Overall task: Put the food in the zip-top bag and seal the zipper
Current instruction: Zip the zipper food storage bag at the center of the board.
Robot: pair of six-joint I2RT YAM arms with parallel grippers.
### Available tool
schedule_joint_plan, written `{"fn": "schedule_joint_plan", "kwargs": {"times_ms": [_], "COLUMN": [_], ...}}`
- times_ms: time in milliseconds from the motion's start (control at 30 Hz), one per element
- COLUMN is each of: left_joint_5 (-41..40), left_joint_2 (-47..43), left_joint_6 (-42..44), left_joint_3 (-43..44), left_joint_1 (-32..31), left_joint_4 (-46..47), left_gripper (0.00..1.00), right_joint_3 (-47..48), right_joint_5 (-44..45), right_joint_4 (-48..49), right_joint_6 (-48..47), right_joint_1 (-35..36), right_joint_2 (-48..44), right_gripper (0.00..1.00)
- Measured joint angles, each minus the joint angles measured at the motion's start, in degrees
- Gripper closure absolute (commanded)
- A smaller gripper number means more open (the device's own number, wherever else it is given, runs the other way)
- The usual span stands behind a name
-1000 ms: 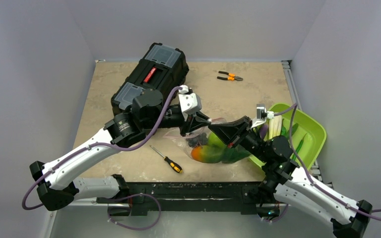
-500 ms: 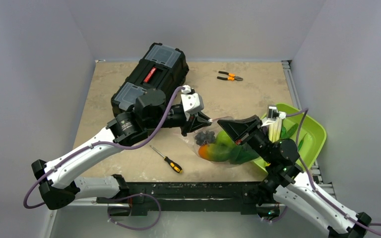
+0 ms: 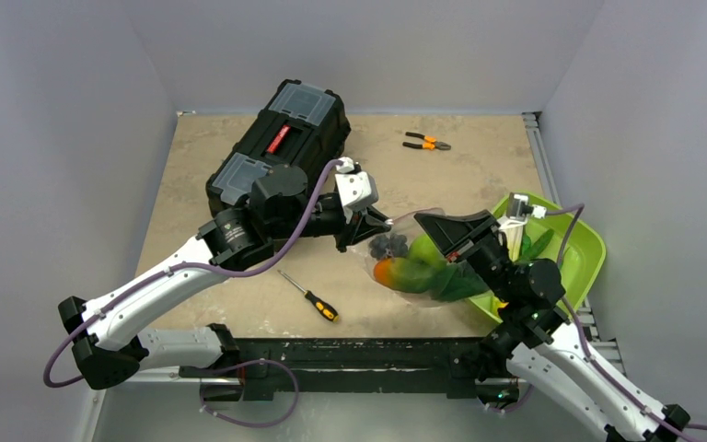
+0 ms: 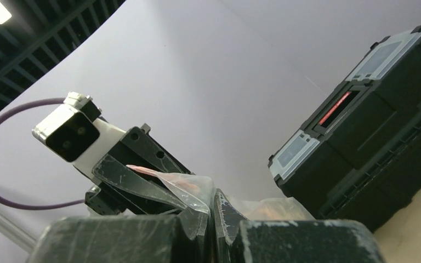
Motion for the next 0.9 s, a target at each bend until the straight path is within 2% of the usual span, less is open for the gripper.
{"fn": "schedule_joint_plan", "kwargs": {"times_ms": [667, 900], "left_joint_5": [-1.33, -1.92], "left_joint_2": [0.00, 0.00], "left_joint_6": [0.48, 0.50], "left_joint_3": [0.33, 0.33], "left_joint_1": [-0.02, -0.02], "left_joint_4": [0.13, 0.13], "left_gripper": [1.00, 1.00], "right_joint_3": [12.72, 17.05], "right_joint_5": [10.58, 14.53], "right_joint_4": [-18.78, -22.56], "right_joint_6": [-9.16, -12.59], "right_joint_1": [-0.02, -0.02], "right_joint_2": [-6.60, -9.03], "right_gripper": [1.00, 1.00]}}
